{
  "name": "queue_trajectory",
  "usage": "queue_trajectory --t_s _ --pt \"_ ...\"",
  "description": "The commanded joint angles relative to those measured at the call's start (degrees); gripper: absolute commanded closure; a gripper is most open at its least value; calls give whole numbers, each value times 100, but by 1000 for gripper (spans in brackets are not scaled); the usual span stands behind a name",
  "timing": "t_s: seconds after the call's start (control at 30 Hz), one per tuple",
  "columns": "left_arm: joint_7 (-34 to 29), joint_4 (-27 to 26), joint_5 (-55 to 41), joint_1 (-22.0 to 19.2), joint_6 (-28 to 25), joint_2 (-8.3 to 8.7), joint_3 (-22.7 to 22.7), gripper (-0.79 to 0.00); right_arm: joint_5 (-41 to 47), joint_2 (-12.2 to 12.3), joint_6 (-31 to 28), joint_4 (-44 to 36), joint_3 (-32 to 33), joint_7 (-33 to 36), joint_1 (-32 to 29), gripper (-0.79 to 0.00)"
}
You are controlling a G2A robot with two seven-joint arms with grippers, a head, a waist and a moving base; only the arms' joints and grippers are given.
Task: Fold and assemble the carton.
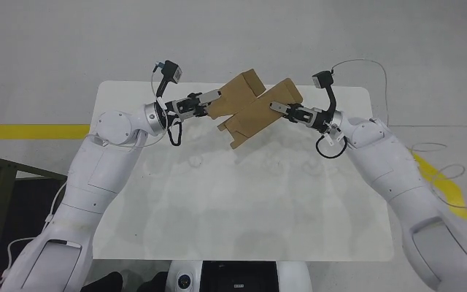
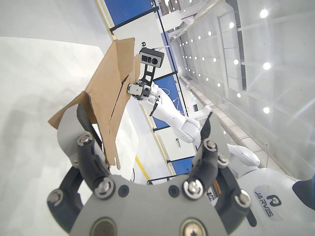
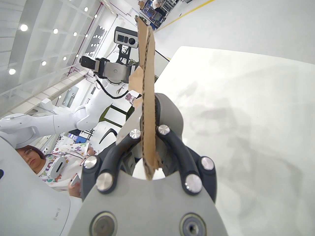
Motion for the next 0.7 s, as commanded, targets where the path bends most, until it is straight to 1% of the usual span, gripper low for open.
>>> queue_trajectory --t_s 0.0,0.03,0.07,0.17,0.2,0.23,0.4,0.43,0.53,0.6,0.67 --pt "-23 28 102 -6 67 1 11 -542 -11 -10 6 11 23 14 -8 0" --pt "-11 46 149 -8 122 2 14 -523 -18 -17 5 17 37 22 -12 0" --pt "8 59 147 -1 162 -2 16 -523 -24 -23 4 22 52 31 -16 0" --pt "19 99 198 1 241 -7 21 -465 -51 -40 11 36 93 61 -25 0" --pt "21 112 203 2 258 -9 21 -403 -58 -46 12 40 107 68 -29 0" --pt "13 121 234 -2 271 -11 24 -385 -66 -51 10 41 119 82 -35 0" --pt "0 172 286 0 347 -21 35 -369 -100 -78 13 58 181 137 -55 0" --pt "-5 180 299 1 355 -24 38 -348 -105 -84 14 61 194 145 -58 0" --pt "-33 219 316 -1 365 -30 43 -329 -131 -101 6 62 227 175 -68 0" --pt "-52 249 327 -4 386 -35 49 -283 -152 -111 16 57 249 191 -74 0" --pt "-68 269 333 -9 405 -40 53 -256 -153 -120 13 53 276 209 -85 0"
